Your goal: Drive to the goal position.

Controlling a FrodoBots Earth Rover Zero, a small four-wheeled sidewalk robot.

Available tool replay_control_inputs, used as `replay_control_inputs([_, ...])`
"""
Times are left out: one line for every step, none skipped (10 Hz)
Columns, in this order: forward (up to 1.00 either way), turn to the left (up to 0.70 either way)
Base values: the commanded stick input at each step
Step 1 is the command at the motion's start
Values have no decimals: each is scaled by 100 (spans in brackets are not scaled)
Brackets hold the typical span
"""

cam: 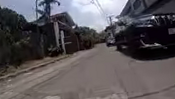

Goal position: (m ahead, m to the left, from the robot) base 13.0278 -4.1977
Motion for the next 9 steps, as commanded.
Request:
replay_control_inputs([100,0])
replay_control_inputs([100,0])
replay_control_inputs([100,0])
replay_control_inputs([100,0])
replay_control_inputs([100,0])
replay_control_inputs([100,-1])
replay_control_inputs([100,-8])
replay_control_inputs([100,-20])
replay_control_inputs([100,-40])
